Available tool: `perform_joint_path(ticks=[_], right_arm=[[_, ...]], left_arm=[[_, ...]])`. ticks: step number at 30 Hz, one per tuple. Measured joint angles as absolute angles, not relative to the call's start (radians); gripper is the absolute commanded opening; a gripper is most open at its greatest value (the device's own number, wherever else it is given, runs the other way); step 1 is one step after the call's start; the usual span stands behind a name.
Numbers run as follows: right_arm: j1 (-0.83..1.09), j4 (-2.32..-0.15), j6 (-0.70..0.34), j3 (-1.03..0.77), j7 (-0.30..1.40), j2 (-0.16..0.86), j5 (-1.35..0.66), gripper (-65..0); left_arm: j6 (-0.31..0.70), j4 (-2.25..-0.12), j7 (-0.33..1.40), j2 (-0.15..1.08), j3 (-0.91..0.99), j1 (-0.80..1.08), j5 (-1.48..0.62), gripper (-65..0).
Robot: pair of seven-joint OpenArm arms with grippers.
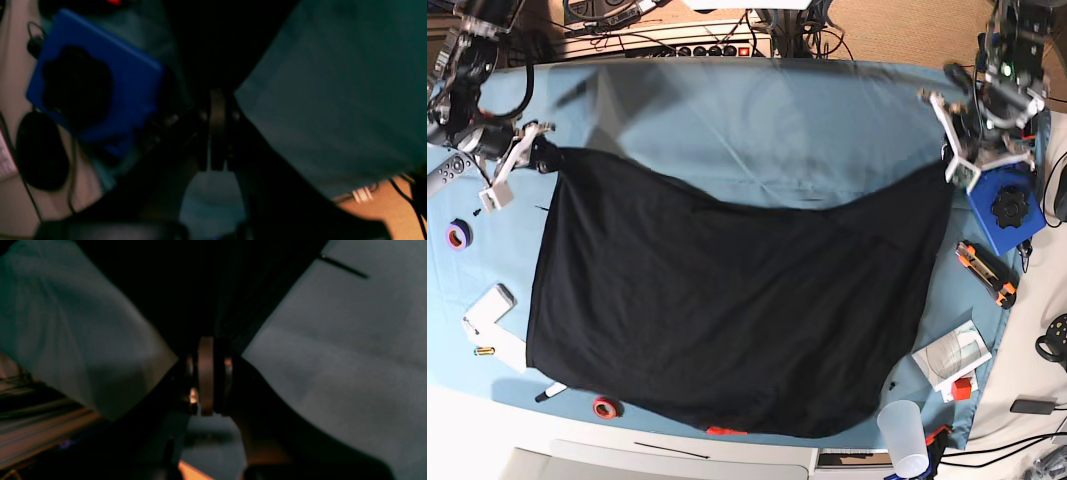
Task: Layout the t-shirt on the table in an organized manner, then fold the t-shirt properly
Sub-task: 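Stretch the shirt apart with both grippers and lay it flat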
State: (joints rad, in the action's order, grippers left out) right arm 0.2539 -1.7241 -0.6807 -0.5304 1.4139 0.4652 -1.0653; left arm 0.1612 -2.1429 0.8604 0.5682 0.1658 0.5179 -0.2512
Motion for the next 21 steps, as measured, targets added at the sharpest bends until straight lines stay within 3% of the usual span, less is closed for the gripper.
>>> perform_joint_path(ticks=[12, 21], right_arm=[[0.438, -1.760, -0.697, -0.856, 1.411, 0.466, -1.139, -65.0], [0.544, -1.761, -0.697, -0.916, 1.414, 0.466, -1.195, -65.0]], left_arm=[[0.163, -2.233, 0.891, 0.568, 0.167, 0.714, -0.252, -65.0], [0.161, -2.312, 0.921, 0.569, 0.167, 0.847, -0.224, -65.0]])
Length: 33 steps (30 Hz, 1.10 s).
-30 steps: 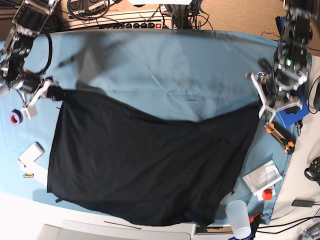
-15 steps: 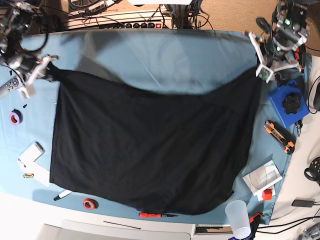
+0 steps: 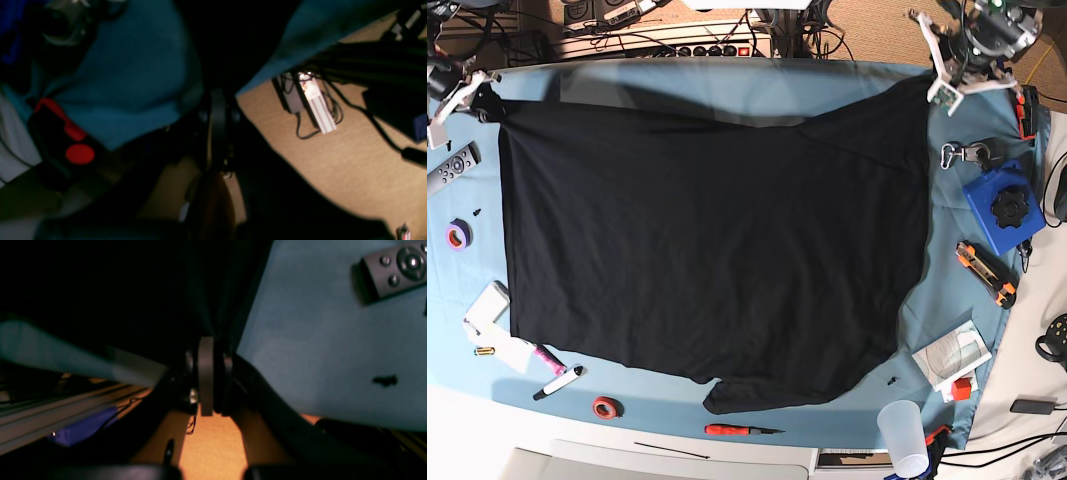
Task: Layout the t-shirt on the table in an organized manner, then fold the t-shirt properly
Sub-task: 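Stretch the shirt apart with both grippers and lay it flat, then release the shirt and move the left gripper back over its body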
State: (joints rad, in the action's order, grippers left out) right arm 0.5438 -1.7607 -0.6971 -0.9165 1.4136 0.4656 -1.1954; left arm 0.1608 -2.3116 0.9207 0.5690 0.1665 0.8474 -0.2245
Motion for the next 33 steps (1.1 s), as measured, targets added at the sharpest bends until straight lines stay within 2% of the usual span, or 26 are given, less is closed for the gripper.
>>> perform_joint_path(ticks=[7, 11, 17, 23, 27, 31, 33], right_arm=[[0.546, -1.761, -0.697, -0.916, 1.414, 0.466, -1.195, -65.0], [0.539, -1.761, -0.697, -0.916, 1.413, 0.462, -1.190, -65.0], [0.455, -1.761, -0.697, -0.919, 1.413, 0.380, -1.140, -65.0], [0.342, -1.760, -0.698, -0.920, 1.401, 0.331, -1.009, -65.0], [0.276, -1.760, -0.698, -0.920, 1.346, 0.332, -0.918, -65.0], [0.216, -1.760, -0.698, -0.921, 1.300, 0.331, -0.839, -65.0], [0.195, -1.760, -0.698, -0.921, 1.274, 0.332, -0.825, -65.0]], left_arm=[[0.158, -2.342, 0.905, 0.569, 0.167, 0.888, -0.203, -65.0], [0.159, -2.341, 0.861, 0.569, 0.167, 0.813, -0.200, -65.0], [0.161, -2.341, 0.799, 0.571, 0.167, 0.703, -0.200, -65.0], [0.170, -2.341, 0.720, 0.571, 0.167, 0.579, -0.235, -65.0], [0.245, -2.231, 0.692, 0.567, 0.165, 0.460, -0.313, -65.0], [0.241, -2.101, 0.670, 0.567, 0.166, 0.339, -0.354, -65.0], [0.281, -2.047, 0.656, 0.567, 0.166, 0.278, -0.381, -65.0]])
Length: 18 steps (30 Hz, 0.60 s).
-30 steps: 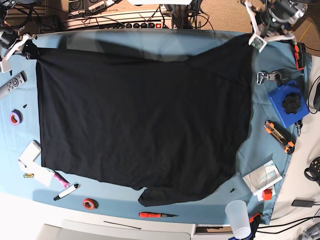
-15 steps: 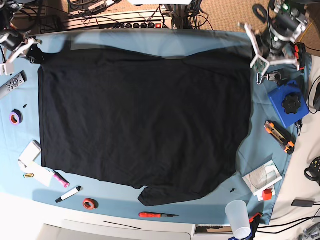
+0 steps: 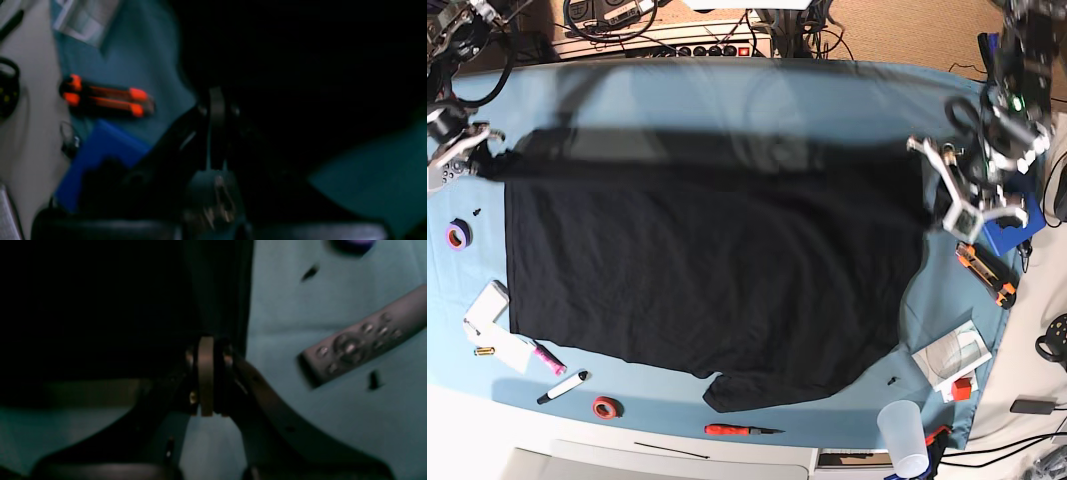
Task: Layout the t-shirt on the table in an organized manner, then fold the t-shirt properly
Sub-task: 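Release the shirt and move the left gripper back over its body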
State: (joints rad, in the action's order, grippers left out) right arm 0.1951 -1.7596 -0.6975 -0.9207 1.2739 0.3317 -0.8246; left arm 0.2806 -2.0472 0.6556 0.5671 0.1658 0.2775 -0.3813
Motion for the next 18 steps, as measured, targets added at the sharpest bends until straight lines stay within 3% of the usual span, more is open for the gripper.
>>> perform_joint_path(ticks=[3, 12, 18], right_arm=[[0.163, -1.755, -0.698, -0.921, 1.272, 0.332, -0.808, -65.0], [0.081, -1.562, -0.698, -0.923, 1.256, 0.329, -0.794, -65.0], [0.024, -1.459, -0.698, -0.907, 1.224, 0.331, -0.750, -65.0]], left_arm=[[0.326, -1.959, 0.656, 0.566, 0.154, 0.199, -0.414, -65.0], [0.322, -1.768, 0.633, 0.567, -0.078, -0.059, -0.340, -65.0], [0.228, -1.617, 0.606, 0.562, -0.260, -0.234, -0.233, -65.0]])
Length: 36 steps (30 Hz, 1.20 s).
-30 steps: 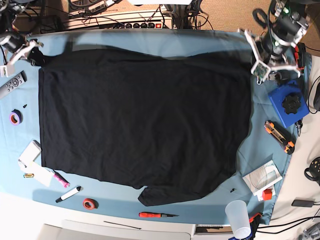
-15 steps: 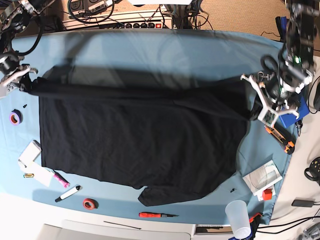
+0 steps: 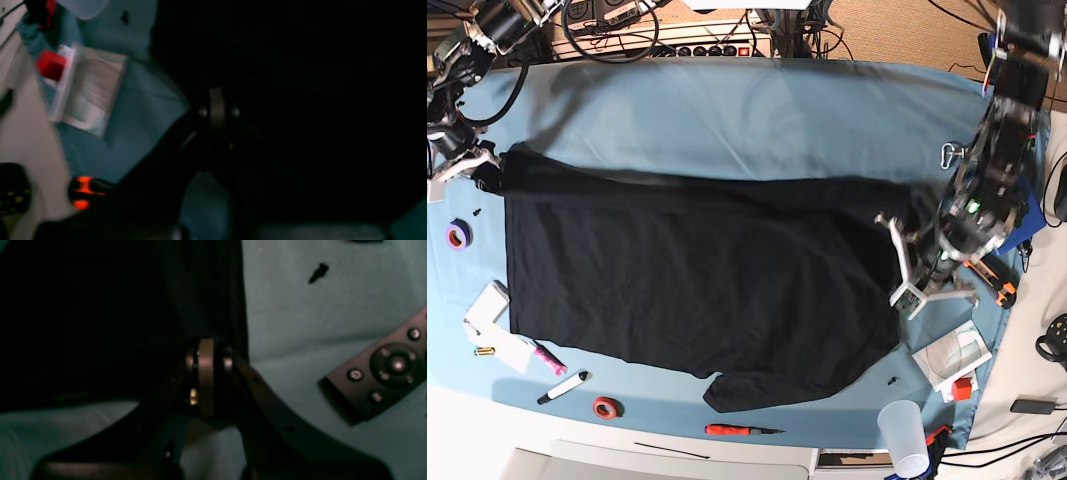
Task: Layout the t-shirt on the table in an organized manner, then fold the t-shirt properly
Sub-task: 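Release the shirt and move the left gripper back over its body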
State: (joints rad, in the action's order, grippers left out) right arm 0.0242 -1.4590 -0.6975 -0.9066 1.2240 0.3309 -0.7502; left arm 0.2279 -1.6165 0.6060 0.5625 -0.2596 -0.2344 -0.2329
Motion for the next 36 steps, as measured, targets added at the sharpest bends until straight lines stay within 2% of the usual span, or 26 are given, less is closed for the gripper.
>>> perform_joint_path(ticks=[5, 10, 15, 26, 29, 30, 32, 34, 36], right_arm=[[-0.031, -1.373, -0.698, -0.784, 1.112, 0.338, -0.647, -65.0], [-0.093, -1.309, -0.696, -0.702, 1.068, 0.338, -0.572, -65.0], [-0.149, -1.280, -0.696, -0.691, 1.020, 0.338, -0.519, -65.0], [-0.171, -1.277, -0.697, -0.691, 1.041, 0.338, -0.501, -65.0], [-0.171, -1.277, -0.697, -0.691, 1.042, 0.338, -0.502, -65.0], [-0.171, -1.277, -0.697, -0.691, 1.043, 0.338, -0.502, -65.0], [-0.171, -1.277, -0.697, -0.691, 1.050, 0.338, -0.503, -63.7], [-0.171, -1.277, -0.697, -0.691, 1.050, 0.338, -0.503, -55.2], [-0.171, -1.277, -0.697, -0.691, 1.050, 0.338, -0.508, -50.9]], left_arm=[[0.251, -1.479, 0.594, 0.516, -0.305, -0.342, -0.212, -65.0], [0.278, -1.365, 0.595, 0.422, -0.308, -0.367, -0.207, -65.0], [0.270, -1.341, 0.516, 0.389, -0.308, -0.390, -0.123, -65.0], [0.260, -1.341, 0.522, 0.385, -0.308, -0.422, -0.116, -65.0], [0.259, -1.341, 0.522, 0.385, -0.307, -0.423, -0.117, -48.2], [0.259, -1.341, 0.522, 0.385, -0.308, -0.424, -0.117, -44.9], [0.232, -1.341, 0.521, 0.384, -0.308, -0.426, -0.116, -43.4], [0.146, -1.341, 0.522, 0.383, -0.308, -0.428, -0.120, -43.4], [0.077, -1.341, 0.556, 0.383, -0.307, -0.434, -0.119, -43.4]])
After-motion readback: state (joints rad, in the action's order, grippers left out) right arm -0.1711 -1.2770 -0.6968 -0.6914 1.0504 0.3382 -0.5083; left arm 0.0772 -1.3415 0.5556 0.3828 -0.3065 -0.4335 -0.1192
